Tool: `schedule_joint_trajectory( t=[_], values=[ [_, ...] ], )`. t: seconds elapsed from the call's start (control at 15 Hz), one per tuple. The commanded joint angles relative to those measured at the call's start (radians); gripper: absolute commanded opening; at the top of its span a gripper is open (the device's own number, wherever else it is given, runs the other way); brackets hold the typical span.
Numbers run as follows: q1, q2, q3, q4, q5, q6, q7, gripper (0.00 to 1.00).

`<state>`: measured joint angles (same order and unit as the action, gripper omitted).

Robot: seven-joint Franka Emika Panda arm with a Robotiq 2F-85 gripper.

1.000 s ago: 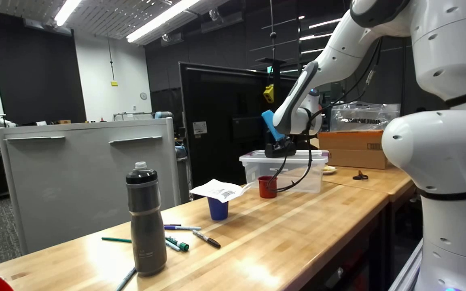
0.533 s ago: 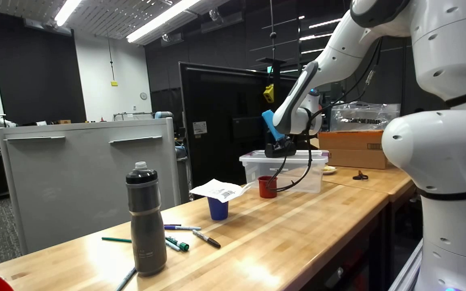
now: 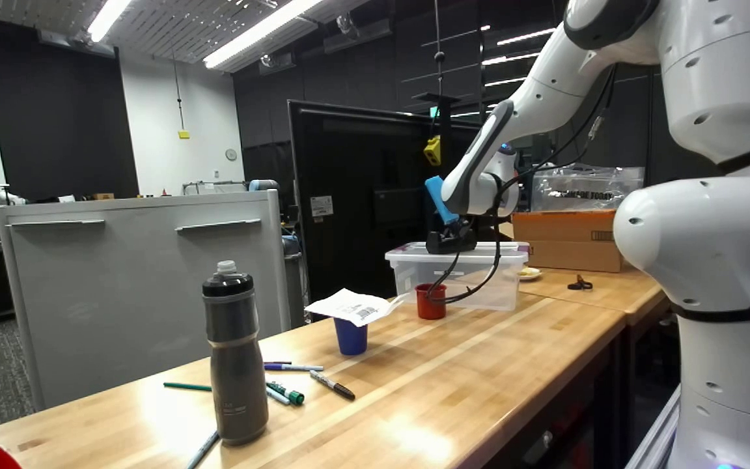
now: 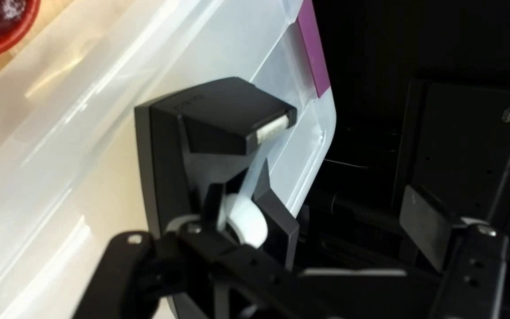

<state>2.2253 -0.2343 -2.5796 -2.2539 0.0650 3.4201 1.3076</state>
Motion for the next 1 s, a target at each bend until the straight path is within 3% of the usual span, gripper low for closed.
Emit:
schedule_joint_trajectory(
  t=[0.0,0.93],
  values=[
    [-0.039,-0.031,0.037,0.034,-0.012,-0.029,0.027,1.0],
    [-0.072,-0.054,0.094,0.058,-0.004,-0.05,0.013,1.0]
  ],
)
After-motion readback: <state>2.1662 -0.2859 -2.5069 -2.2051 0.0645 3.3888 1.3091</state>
